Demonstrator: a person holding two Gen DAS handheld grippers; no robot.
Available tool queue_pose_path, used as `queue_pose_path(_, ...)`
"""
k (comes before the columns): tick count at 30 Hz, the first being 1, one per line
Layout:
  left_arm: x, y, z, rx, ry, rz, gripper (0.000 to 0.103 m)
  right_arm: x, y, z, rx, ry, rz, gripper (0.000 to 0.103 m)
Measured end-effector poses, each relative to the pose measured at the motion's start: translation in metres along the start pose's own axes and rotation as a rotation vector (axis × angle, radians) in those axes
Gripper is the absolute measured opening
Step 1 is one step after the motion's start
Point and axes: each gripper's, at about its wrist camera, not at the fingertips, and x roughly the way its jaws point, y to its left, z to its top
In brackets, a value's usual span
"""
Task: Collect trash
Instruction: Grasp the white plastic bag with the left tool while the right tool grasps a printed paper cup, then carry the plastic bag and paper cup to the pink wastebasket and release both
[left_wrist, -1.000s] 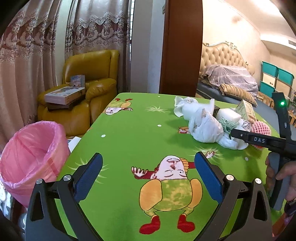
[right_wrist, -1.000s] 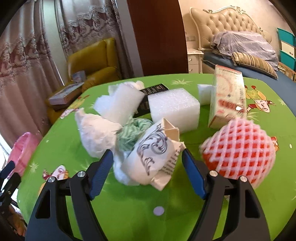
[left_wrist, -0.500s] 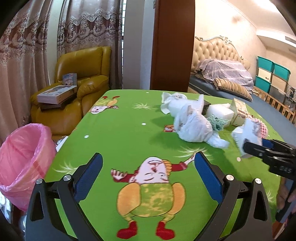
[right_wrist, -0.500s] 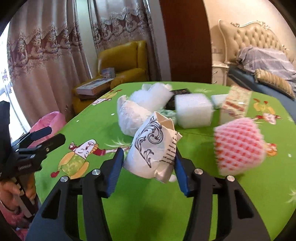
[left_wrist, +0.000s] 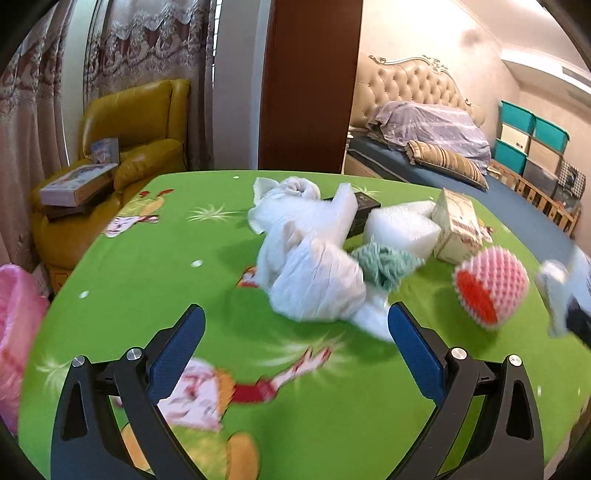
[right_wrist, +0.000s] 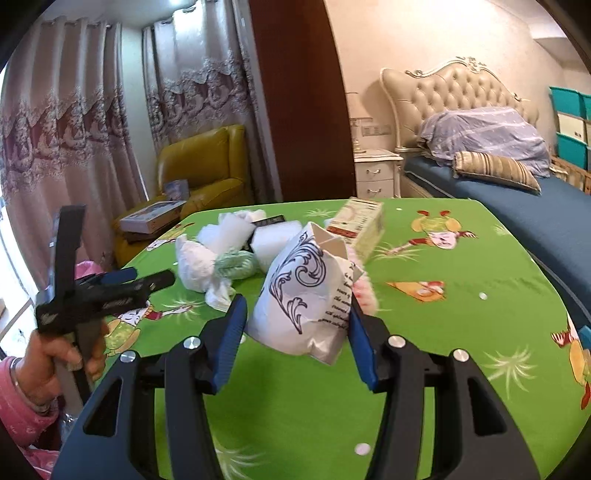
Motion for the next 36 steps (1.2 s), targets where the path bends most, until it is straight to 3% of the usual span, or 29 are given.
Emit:
queue_pose_path(5,0.028,-0.009,0.012,0.011,0.017,0.028,0.090,0.002,-0.010,-0.005,0.018,0.002,0.007,0.052)
queue_pose_path(11,0.050,-0.014,0.015,0.026,0.080,0.022,0.068,0.007,-0.008,-0.011,0.025,0.018,0.014,0.052)
queue_pose_path(13,0.049,-0.017,0.013,0.049,0.089,0.001,0.049,0.008,-0.009,-0.011,0.028,0.021,0.014,0.051)
queue_pose_path(16,0.037,-0.018,0.007,0.060,0.064,-0.002,0.039,0.007,-0.007,-0.011,0.024,0.019,0.017,0.051)
queue_pose_path(26,-0.014,0.004,-0.025,0.018,0.021,-0.021,0.037,0.006,0.004,-0.016,0.000,0.027,0.012,0.051)
queue_pose_path(36,-0.060,0.013,-0.039,0.058,-0.055,0.001,0.037,0.008,0.032,-0.016,-0.054,0.027,0.052,0.051)
